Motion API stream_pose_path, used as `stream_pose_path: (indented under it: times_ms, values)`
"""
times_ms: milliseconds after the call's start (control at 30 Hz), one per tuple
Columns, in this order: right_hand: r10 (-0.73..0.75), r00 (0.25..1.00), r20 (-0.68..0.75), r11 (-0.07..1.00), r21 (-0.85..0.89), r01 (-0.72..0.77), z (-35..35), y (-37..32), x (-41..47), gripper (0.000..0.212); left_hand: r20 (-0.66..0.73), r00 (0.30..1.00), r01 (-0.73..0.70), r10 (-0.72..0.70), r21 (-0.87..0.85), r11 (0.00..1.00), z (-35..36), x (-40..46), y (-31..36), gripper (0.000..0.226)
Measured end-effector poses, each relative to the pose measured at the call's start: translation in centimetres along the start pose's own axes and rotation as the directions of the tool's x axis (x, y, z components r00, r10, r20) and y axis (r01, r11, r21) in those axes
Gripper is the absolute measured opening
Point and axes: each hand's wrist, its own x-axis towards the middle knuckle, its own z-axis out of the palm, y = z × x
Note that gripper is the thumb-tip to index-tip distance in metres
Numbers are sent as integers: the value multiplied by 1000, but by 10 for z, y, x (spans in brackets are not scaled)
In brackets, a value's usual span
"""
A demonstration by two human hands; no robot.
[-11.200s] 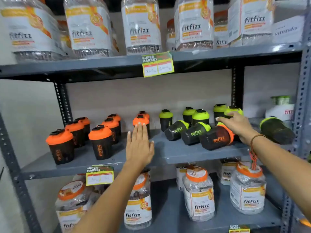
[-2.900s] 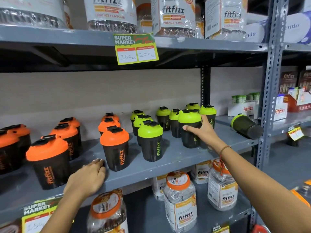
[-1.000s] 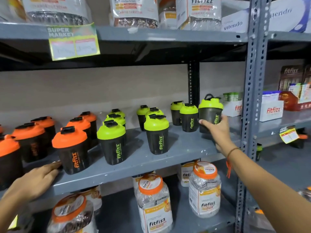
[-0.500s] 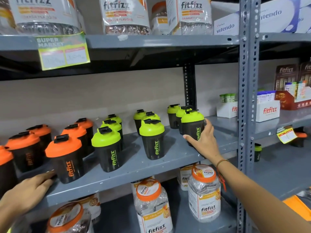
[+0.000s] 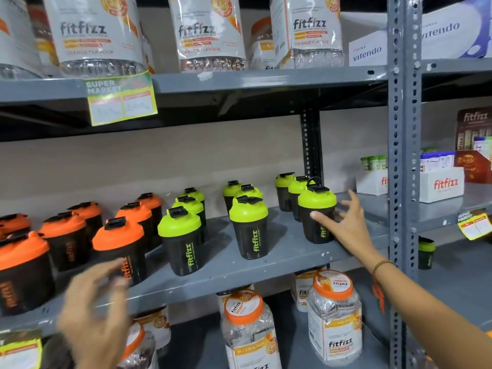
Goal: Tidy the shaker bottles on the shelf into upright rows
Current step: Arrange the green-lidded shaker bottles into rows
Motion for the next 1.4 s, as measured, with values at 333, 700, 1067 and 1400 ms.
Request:
stream_pose_path:
  times_ms: [333, 700, 1067, 1400]
  values:
    - [-16, 950, 313, 997, -72, 40, -11, 14, 14, 88, 667, 672, 311, -321, 140, 940, 156, 4, 56, 125]
    - [41, 915, 401, 995, 63, -72, -17, 28, 28, 76, 663, 617, 422, -424, 176, 889, 204, 29, 33, 90]
    - [79, 895, 439, 995, 24, -99, -28, 30, 40, 73, 698, 625, 335, -349, 164, 928, 211, 28, 41, 85]
    - [90, 904, 419, 996, -50, -75, -28, 17, 33, 81, 746, 591, 341, -308, 116, 933, 202, 27, 42, 97]
